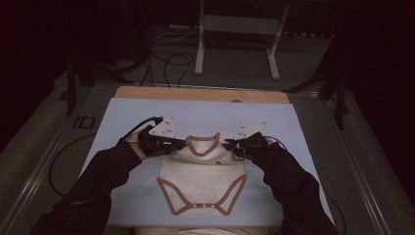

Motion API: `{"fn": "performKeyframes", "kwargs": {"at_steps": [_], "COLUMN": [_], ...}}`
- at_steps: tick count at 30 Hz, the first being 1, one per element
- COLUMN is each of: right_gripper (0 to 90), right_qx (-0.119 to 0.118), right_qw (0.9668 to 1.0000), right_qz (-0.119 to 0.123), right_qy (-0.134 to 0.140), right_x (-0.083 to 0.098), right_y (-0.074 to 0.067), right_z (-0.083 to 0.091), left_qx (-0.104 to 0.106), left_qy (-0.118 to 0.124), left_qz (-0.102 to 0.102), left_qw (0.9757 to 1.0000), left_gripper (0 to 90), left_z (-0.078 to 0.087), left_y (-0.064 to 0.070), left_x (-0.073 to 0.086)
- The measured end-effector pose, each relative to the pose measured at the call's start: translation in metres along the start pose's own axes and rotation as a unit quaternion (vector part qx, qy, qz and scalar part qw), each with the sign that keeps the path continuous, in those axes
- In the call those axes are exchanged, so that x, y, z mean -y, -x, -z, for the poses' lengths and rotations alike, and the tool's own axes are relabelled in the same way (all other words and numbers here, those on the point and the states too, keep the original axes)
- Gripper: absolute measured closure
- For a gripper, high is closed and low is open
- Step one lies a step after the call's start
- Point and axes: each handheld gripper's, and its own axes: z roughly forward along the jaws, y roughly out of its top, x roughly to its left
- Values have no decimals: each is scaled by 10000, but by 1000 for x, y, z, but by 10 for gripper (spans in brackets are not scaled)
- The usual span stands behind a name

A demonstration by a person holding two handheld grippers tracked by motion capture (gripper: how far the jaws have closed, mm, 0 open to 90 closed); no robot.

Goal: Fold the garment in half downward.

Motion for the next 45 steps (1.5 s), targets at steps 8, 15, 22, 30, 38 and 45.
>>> {"fn": "performKeyframes", "kwargs": {"at_steps": [8,15,22,30,38,45], "right_gripper": [820,817,813,810,806,774], "right_qx": [-154,-355,-550,-694,-902,-1021], "right_qw": [9998,9993,9980,9969,9944,9918], "right_qz": [-81,-66,-245,-293,-391,-582], "right_qy": [-18,-113,-183,-235,-378,-508], "right_x": [14,31,42,56,66,77], "right_y": [-8,-23,-34,-46,-61,-71], "right_z": [-6,-15,-18,-24,-21,-18], "left_qx": [75,216,373,559,743,926], "left_qy": [-150,-201,-293,-407,-360,-386], "left_qz": [5,42,66,8,-17,76], "left_qw": [9999,9996,9989,9976,9966,9949], "left_gripper": [873,873,873,872,867,865], "left_z": [-13,-25,-35,-46,-47,-51], "left_y": [9,20,32,49,64,75], "left_x": [15,29,43,51,59,70]}}
